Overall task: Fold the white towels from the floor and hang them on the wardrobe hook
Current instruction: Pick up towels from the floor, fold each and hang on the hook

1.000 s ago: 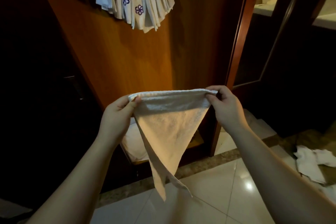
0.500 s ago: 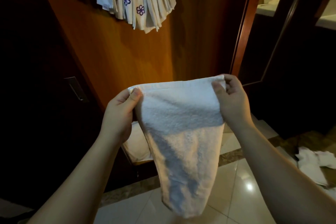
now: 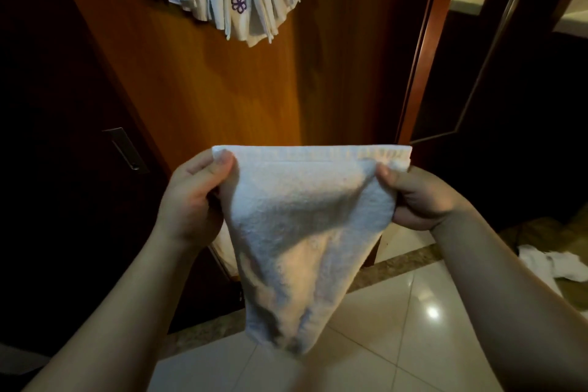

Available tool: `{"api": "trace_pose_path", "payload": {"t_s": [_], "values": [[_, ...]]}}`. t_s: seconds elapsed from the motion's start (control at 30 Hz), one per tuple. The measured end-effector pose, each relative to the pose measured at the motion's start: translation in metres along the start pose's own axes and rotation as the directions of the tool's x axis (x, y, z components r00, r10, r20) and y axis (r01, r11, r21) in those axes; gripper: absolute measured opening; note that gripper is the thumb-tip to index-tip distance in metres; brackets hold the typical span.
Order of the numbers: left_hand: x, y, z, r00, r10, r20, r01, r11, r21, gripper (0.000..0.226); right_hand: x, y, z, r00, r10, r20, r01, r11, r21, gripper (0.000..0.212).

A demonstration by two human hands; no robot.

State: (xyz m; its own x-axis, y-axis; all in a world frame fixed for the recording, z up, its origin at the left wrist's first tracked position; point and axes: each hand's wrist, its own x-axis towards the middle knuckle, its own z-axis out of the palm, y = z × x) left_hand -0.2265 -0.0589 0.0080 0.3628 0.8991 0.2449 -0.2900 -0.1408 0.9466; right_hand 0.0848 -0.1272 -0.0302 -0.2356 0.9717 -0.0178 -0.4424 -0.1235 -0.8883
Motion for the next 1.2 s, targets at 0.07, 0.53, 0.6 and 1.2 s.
{"api": "trace_pose_path", "payload": {"t_s": [0.07, 0.53, 0.6, 1.2], "values": [[0.000, 0.000, -0.004, 0.990, -0.103, 0.099, 0.114, 0.988, -0.106, 0.050, 0.006, -0.002, 0.010, 0.999, -0.033, 0.007, 0.032, 0.997, 0.064, 0.056], [-0.017, -0.078, 0.024, 0.869, -0.343, -0.357, 0.350, 0.936, -0.046, 0.025, 0.014, 0.059, 0.045, 0.746, -0.263, -0.611, -0.299, 0.688, -0.661, 0.054], [-0.027, -0.081, 0.037, 0.878, -0.285, -0.385, 0.331, 0.942, 0.057, 0.026, 0.009, 0.075, 0.063, 0.683, -0.322, -0.656, -0.288, 0.706, -0.646, 0.038], [-0.065, -0.071, 0.080, 0.897, -0.438, 0.053, 0.422, 0.887, 0.184, 0.085, -0.008, 0.111, 0.106, 0.943, -0.109, -0.314, -0.053, 0.883, -0.466, 0.051]]}}
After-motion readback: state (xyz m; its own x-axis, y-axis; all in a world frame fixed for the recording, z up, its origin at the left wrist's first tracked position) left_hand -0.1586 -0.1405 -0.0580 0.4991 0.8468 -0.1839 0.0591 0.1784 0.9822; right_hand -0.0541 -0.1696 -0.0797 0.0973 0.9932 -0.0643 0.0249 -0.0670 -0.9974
